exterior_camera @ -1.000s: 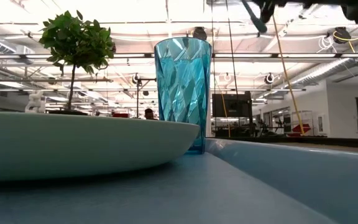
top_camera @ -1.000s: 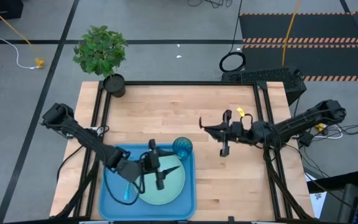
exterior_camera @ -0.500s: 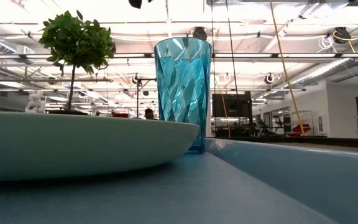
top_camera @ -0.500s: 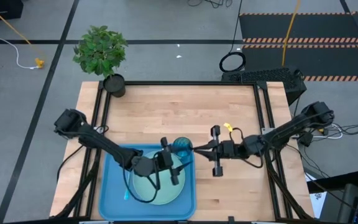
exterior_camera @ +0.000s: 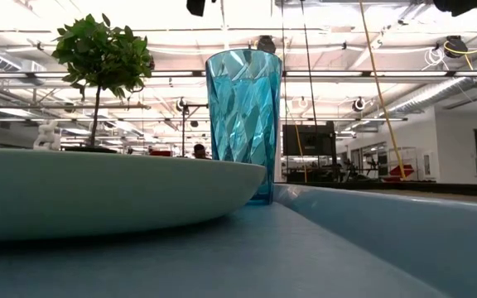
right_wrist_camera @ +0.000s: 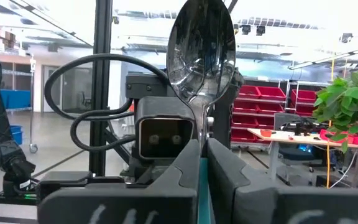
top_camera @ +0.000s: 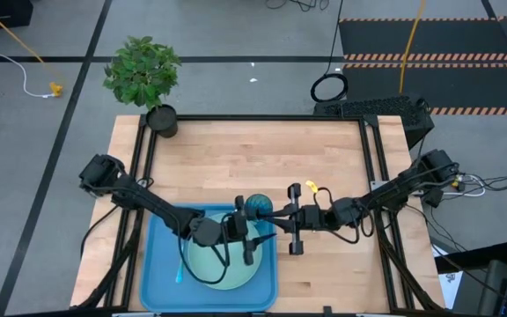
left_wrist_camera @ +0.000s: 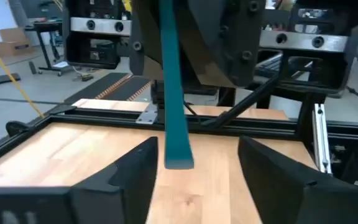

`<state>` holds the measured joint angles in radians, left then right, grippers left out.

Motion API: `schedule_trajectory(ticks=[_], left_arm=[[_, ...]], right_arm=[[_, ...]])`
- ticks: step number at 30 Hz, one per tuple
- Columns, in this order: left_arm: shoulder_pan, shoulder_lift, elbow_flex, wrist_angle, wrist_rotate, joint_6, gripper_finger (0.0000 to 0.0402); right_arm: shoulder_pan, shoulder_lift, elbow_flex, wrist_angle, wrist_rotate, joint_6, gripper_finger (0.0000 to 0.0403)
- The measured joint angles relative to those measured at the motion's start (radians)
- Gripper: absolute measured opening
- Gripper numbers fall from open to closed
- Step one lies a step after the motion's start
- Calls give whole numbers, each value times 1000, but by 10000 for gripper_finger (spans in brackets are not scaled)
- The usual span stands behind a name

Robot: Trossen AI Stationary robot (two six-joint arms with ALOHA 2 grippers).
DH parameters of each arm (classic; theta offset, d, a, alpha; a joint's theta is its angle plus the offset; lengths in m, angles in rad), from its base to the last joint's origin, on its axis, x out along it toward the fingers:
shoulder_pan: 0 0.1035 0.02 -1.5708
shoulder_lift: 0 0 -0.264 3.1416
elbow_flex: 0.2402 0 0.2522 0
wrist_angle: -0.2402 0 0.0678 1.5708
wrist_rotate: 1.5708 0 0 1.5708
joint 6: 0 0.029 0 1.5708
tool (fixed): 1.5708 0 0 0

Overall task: Pick and place plate/cup/fork/spoon on tray
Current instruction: Put the blue spoon beside the blue fork

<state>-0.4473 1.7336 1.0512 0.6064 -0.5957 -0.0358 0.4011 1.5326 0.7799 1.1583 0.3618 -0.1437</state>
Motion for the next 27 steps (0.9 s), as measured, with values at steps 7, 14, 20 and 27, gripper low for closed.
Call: schedule_trajectory(ticks=[7, 14, 20, 27], left_arm=[[13, 0, 0, 0, -3, -36, 134], [31, 0, 0, -2, 58, -55, 94], [33, 0, 0, -5, 77, -56, 93], [33, 0, 0, 2, 80, -52, 92]], right_arm=[[0, 0, 0, -1, 0, 0, 2], [0, 0, 0, -3, -1, 0, 2], [0, 0, 0, -11, -4, 0, 2], [0, 0, 0, -11, -4, -4, 2]])
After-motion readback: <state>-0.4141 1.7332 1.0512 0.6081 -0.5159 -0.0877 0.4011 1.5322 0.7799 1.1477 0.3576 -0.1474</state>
